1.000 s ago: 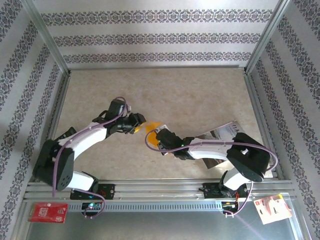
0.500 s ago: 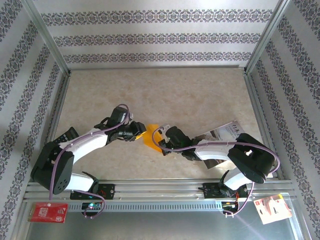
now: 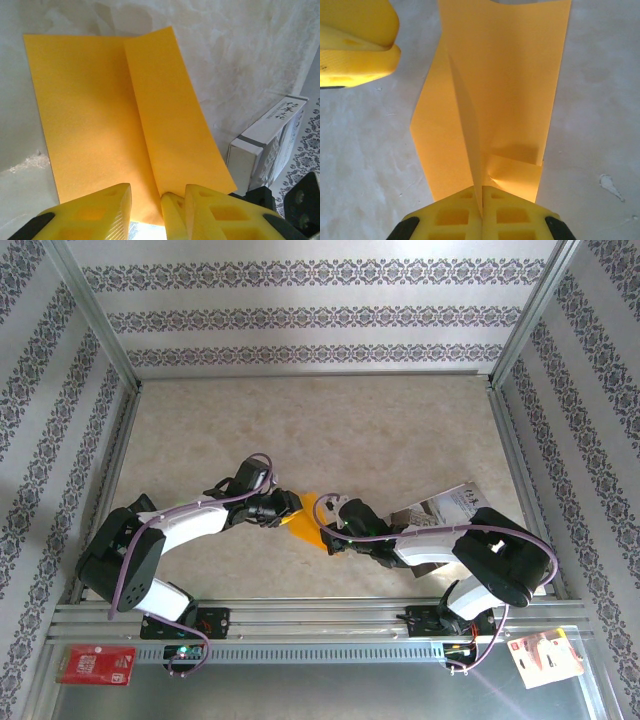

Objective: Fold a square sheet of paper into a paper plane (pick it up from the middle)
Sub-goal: Fourth fold the wing at the center of the table.

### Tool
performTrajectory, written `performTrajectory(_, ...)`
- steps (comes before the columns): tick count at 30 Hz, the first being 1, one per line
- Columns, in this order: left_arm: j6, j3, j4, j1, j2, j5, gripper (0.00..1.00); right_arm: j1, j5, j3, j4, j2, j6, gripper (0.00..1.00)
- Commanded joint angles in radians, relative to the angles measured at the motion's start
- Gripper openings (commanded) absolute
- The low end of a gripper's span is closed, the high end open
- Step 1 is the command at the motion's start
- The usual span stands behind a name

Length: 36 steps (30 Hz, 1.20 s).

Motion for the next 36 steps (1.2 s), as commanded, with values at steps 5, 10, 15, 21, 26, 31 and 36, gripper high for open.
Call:
performTrajectory(5,-0.009,0.011,0.046,-0.012,0.029,-0.006,0.32,-0.029,-0.026,-0.037,0.069,-0.009,0.088,0.04)
performTrajectory(10,0.012,0.024,0.031,-0.014,0.045,-0.001,0.32,-0.057,-0.083,-0.038,0.089,0.014,0.122,0.04)
performTrajectory(15,0.021,0.032,0.021,-0.014,0.052,-0.001,0.32,-0.092,-0.142,-0.049,0.125,0.039,0.159,0.04)
performTrajectory(21,0.023,0.036,0.027,-0.014,0.068,0.007,0.32,-0.112,-0.184,-0.052,0.149,0.068,0.184,0.04)
performTrajectory(26,0.042,0.049,0.020,-0.018,0.092,0.018,0.32,-0.138,-0.227,-0.056,0.181,0.094,0.209,0.04)
performTrajectory(31,0.065,0.071,0.008,-0.019,0.118,0.026,0.32,-0.152,-0.251,-0.054,0.191,0.108,0.221,0.05)
performTrajectory(36,0.090,0.098,0.008,-0.026,0.143,0.043,0.32,-0.165,-0.263,-0.062,0.203,0.114,0.232,0.05)
